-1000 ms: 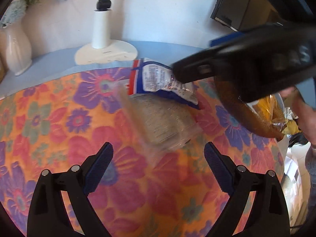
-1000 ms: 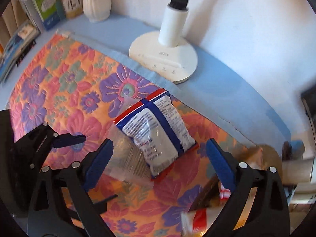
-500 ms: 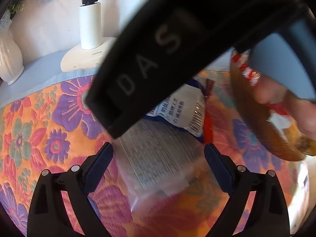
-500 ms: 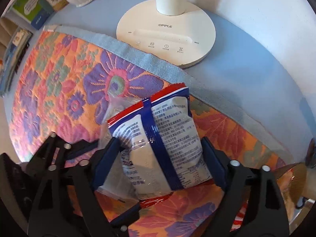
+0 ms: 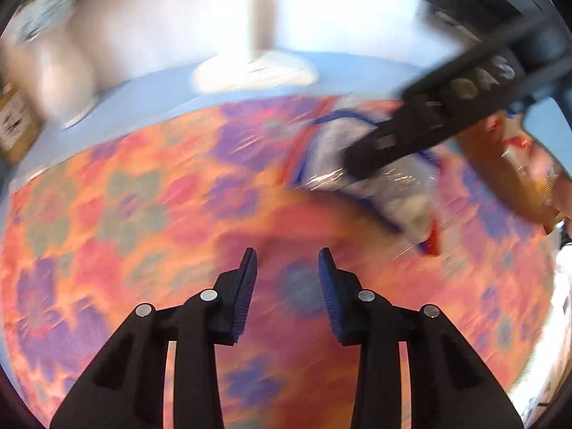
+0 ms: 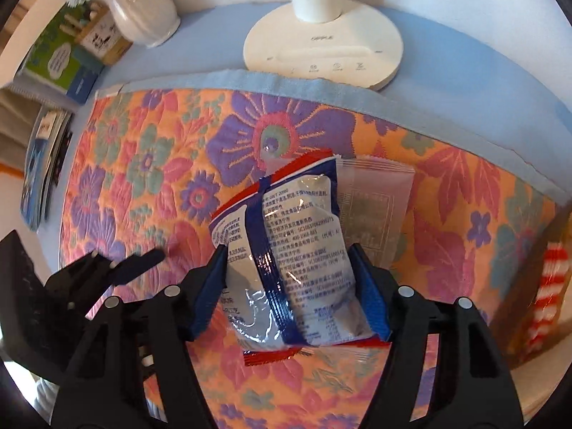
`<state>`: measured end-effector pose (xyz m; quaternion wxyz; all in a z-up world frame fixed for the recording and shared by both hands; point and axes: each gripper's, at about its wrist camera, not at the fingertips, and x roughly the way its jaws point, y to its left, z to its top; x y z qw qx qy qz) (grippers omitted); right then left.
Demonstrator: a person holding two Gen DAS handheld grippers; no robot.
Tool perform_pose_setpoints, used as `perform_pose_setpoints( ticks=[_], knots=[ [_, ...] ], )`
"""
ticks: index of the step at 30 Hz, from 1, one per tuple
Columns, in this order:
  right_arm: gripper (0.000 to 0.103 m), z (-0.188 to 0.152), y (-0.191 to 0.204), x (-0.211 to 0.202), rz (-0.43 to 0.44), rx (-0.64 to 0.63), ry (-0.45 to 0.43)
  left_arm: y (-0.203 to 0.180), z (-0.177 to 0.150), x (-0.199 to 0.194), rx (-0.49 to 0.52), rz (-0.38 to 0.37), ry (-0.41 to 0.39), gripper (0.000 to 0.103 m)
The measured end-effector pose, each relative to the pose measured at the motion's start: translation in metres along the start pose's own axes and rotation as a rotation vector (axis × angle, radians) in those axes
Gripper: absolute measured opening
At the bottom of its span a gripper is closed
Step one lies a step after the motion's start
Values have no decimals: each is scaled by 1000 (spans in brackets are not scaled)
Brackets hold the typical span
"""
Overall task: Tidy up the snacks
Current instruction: 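Grasp the clear printed bread pack with the left tool while the right holds the white bag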
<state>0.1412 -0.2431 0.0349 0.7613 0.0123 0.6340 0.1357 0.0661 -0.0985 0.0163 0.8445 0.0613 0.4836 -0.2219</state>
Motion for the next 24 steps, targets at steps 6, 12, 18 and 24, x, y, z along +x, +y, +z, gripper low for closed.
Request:
perform_pose_setpoints(
  ticks=[6, 12, 18, 24],
  knots=[
    [89, -9, -5, 1, 18, 42, -33, 21, -10, -34, -33, -96, -60, 53],
    [61, -38, 20, -5, -127, -21, -149, 11, -9, -34, -18, -107, -67, 54],
    [59, -133, 1, -18, -131, 106, -268, 12, -4, -32, -59, -160, -65, 54],
    [59, -217, -37, -32, -127, 323, -345, -26, 28, -21, -68, -272, -51, 82]
  ],
)
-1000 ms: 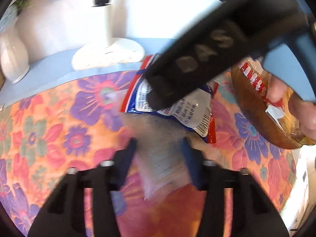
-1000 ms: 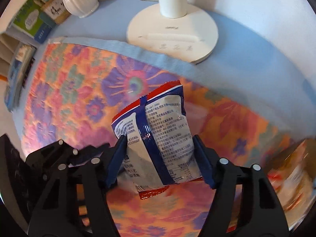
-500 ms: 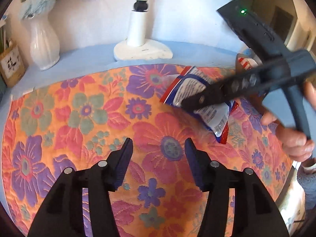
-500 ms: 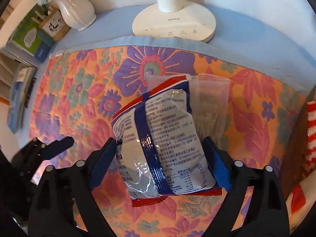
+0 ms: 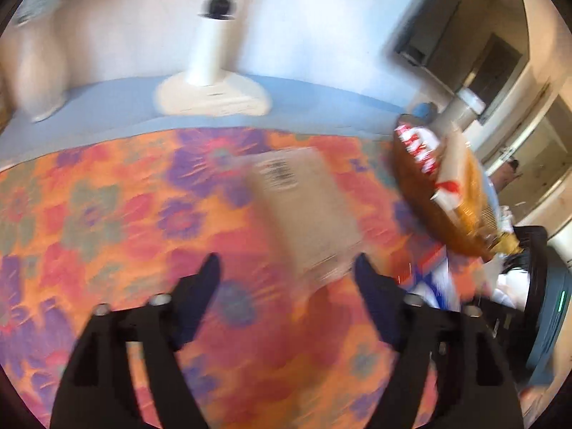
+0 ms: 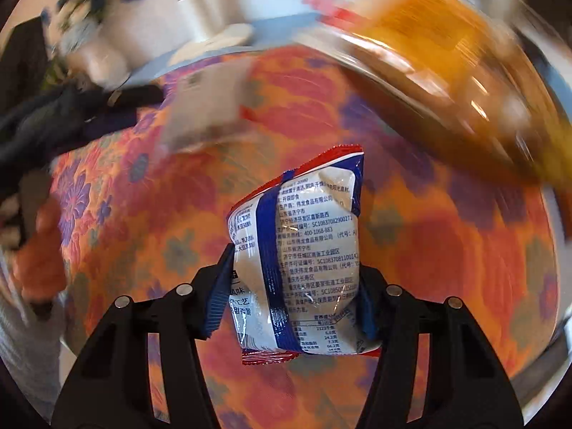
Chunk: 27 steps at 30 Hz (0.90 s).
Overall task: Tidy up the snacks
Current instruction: 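Grasp the clear printed bread pack with the left tool while the right holds the white bag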
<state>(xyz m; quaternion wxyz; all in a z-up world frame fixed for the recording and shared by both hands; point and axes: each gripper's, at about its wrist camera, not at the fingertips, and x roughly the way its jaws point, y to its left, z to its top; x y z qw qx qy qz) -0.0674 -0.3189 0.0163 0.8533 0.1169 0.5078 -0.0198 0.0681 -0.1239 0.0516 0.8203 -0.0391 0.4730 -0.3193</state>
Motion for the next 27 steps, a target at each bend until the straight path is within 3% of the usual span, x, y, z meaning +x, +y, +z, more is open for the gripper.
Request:
perform_pose_setpoints(
  ticks=[2, 4, 8, 11, 12, 13, 14, 16, 19, 20, 23, 24, 25, 27],
  knots=[
    [60, -10, -17, -9, 12, 51, -23, -17, 12, 16, 5, -17, 13, 82],
    [62, -17, -22, -12, -12, 58, -43, -30, 25, 38, -3, 32, 21, 89],
    [75, -24, -20, -12, -5, 42, -64, -42, 36, 72, -18, 155, 39, 95],
    [87, -35, -11, -14, -14, 3, -82, -63, 30, 86, 100, 287, 30, 94],
    [89, -36, -8, -13, -7, -1, -86, -67, 27, 87, 128, 318, 28, 86],
    [91, -39, -7, -14, 5, 1, -90, -71, 22, 88, 177, 377, 16, 66],
    [93, -43, -11, -16, 19, 2, -94, -73, 17, 87, 228, 403, 12, 63],
    [93, -47, -12, -18, 23, 1, -101, -71, 13, 73, 252, 333, 0, 39],
    [95, -54, -12, -25, 45, -2, -114, -65, 2, 50, 270, 274, 4, 23],
    [96, -54, -12, -25, 50, 1, -116, -61, -5, 40, 281, 258, 9, 23],
    [97, -57, -12, -27, 56, 7, -127, -43, -20, 20, 273, 234, 11, 28],
    [97, -58, -11, -28, 58, 9, -128, -37, -21, 17, 262, 239, 3, 43],
    [97, -59, -10, -29, 60, 10, -128, -30, -21, 11, 245, 254, -15, 70],
    [97, -55, -11, -25, 70, 5, -125, -21, -17, 0, 211, 197, -72, 90]
  ],
)
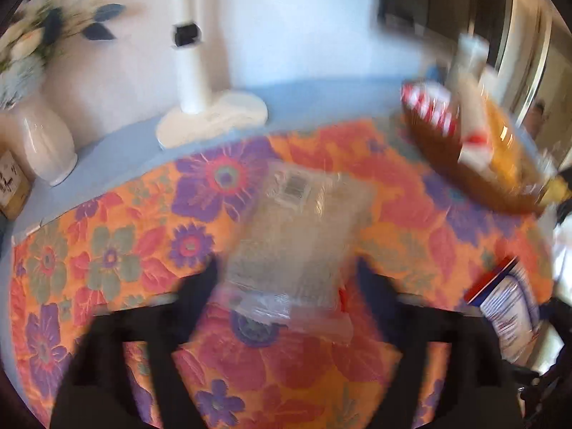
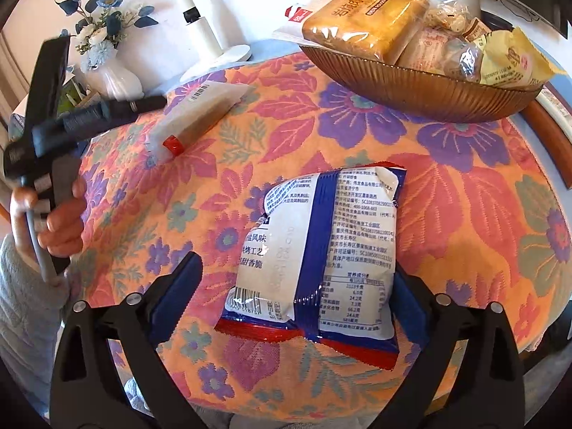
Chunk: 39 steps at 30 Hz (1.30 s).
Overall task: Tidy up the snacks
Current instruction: 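Grasp the clear printed bread pack with the left tool while the right holds the white bag, then lift the clear pack with the left tool while the right lifts the white bag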
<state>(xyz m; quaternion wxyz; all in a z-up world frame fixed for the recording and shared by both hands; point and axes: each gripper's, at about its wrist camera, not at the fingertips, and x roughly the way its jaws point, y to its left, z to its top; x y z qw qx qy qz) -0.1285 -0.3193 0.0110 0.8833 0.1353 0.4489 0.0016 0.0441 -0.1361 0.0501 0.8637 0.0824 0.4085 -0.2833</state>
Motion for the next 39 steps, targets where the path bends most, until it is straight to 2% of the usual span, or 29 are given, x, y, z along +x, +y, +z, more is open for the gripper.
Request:
perform_pose_setpoints(
  ticks=[2, 4, 6, 8, 9, 11, 14, 15, 16, 17, 19, 21, 26, 30, 35, 39],
  knots=[
    [97, -2, 0, -2, 14, 3, 2, 7, 9, -4, -31, -102, -11, 98],
    [97, -2, -1, -2, 26, 1, 1, 2, 23, 11, 2, -160, 60, 98],
    [97, -4, -2, -7, 25, -16, -8, -6, 34, 37, 75, -157, 130, 98],
    [100, -5, -2, -11, 14, -40, -25, -6, 37, 59, 111, -114, 192, 98],
    [100, -5, -2, -12, 9, -50, -33, -2, 38, 70, 98, -92, 225, 98],
    [100, -4, -4, -12, 16, -60, -37, 7, 37, 85, 52, -114, 258, 98],
    [100, -5, -5, -7, 32, -60, -24, 5, 33, 83, 50, -113, 216, 98],
    [100, -5, -5, -5, 31, -58, -21, 0, 30, 82, 66, -90, 206, 98],
    [100, -7, -5, -4, 27, -55, -18, -6, 27, 83, 91, -54, 198, 93],
    [100, -8, -5, -4, 20, -52, -16, -14, 24, 84, 128, 12, 187, 87],
    [100, -11, -3, -7, 12, -52, -22, -21, 22, 80, 145, 8, 165, 74],
    [100, -13, -2, -13, 2, -54, -40, -21, 22, 75, 118, -17, 163, 71],
    [100, -13, 0, -20, 3, -53, -59, -11, -2, 40, 14, -46, 143, 70],
    [100, -10, 4, -2, -6, -13, -13, -12, -29, 14, -49, -60, 110, 70],
    [100, -11, 15, 8, -106, 4, -17, -13, -60, 6, -66, -6, 73, 71],
    [100, -13, 17, 10, -130, 11, -45, -18, -62, 7, -34, 41, 47, 72]
  ],
)
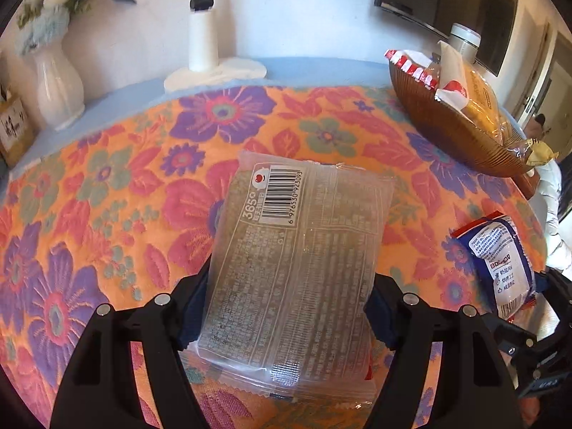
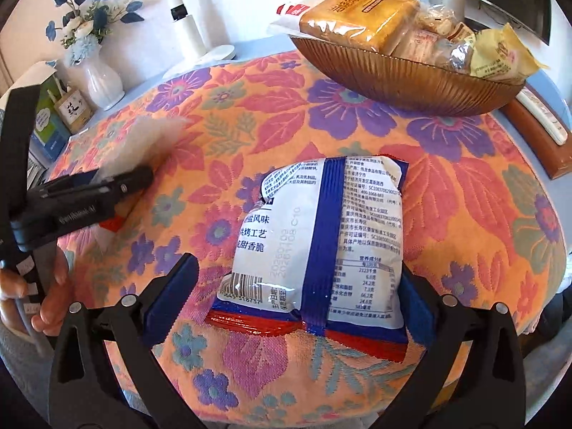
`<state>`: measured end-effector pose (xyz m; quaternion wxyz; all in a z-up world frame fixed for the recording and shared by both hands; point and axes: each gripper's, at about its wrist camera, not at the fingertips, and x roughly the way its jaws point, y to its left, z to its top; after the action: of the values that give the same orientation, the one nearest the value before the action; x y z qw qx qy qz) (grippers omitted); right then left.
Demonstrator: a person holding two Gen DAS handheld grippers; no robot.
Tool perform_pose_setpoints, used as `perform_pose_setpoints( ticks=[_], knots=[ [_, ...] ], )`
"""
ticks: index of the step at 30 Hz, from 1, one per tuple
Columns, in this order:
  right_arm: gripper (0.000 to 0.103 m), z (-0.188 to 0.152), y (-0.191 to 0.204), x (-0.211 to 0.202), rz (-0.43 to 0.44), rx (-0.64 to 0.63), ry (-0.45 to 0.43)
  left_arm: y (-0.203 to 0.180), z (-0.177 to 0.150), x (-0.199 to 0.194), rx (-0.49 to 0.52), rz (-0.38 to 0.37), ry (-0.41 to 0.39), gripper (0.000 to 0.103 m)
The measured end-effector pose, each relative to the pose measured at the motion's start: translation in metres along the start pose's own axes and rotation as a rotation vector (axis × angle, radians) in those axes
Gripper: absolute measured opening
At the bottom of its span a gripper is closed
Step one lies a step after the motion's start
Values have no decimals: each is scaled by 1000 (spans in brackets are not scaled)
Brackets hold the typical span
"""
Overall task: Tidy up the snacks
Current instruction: 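Lift the clear pack with the left tool while the right lifts the white bag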
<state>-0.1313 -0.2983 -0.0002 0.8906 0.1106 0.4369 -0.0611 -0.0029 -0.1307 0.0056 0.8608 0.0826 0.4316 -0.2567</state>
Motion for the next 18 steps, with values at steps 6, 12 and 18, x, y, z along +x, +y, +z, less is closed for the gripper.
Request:
perform_pose_setpoints(
  ticks=[6, 12, 18],
  knots=[
    [100, -5, 2, -1, -23, 6, -36, -8, -3, 0, 50, 67, 17, 73],
    [100, -6, -7, -5, 14, 49, -65, -6, -2, 0, 40, 56, 19, 74],
    [100, -7, -33, -19, 144, 183, -100, -8, -2, 1, 49, 70, 19, 76]
  ],
)
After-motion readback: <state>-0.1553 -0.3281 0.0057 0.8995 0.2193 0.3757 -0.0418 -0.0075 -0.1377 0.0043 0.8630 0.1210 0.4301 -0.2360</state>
